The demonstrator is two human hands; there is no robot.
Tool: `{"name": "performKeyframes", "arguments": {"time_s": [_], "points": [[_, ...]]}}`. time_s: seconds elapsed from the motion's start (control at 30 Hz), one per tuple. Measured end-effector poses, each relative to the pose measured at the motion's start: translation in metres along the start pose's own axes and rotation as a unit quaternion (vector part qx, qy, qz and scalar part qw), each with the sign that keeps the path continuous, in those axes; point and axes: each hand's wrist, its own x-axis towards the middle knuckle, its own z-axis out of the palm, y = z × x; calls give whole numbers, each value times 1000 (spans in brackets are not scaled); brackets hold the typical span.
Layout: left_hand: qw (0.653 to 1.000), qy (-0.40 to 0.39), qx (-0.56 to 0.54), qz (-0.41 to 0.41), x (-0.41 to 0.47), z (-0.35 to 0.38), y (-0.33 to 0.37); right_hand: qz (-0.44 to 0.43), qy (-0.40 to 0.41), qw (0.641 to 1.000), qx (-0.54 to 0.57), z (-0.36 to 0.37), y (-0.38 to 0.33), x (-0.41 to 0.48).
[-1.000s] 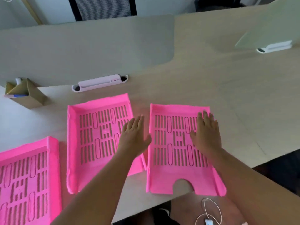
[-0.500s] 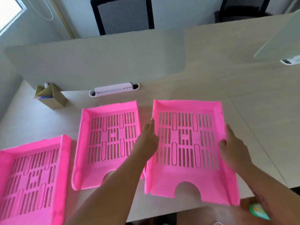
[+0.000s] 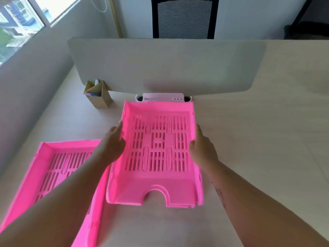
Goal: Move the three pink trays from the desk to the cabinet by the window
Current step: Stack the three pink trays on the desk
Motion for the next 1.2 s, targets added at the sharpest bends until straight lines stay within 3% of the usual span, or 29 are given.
{"name": "performKeyframes", "arguments": {"time_s": [0.17, 0.47, 0.63, 0.73, 0.87, 1.07, 1.2], "points": [[999, -38, -17, -2, 24, 9, -21, 41, 7, 999, -16, 23, -8, 9], [997, -26, -54, 42, 26, 16, -34, 68, 17, 997, -12, 26, -14, 6], [996, -49, -64, 26, 22, 5, -30, 69, -40, 996, 38, 15, -14, 5], [999, -12, -43, 6, 14, -8, -32, -22, 39, 998, -33, 5, -26, 4], [998, 48, -19, -30, -14, -27, -59, -186, 124, 968, -111, 24, -70, 0], [985, 123, 44, -108, -80, -66, -131, -311, 36, 946, -87, 89, -151, -37], [972, 158, 54, -165, -123, -91, -180, -343, -31, 938, -42, 128, -197, -76]]}}
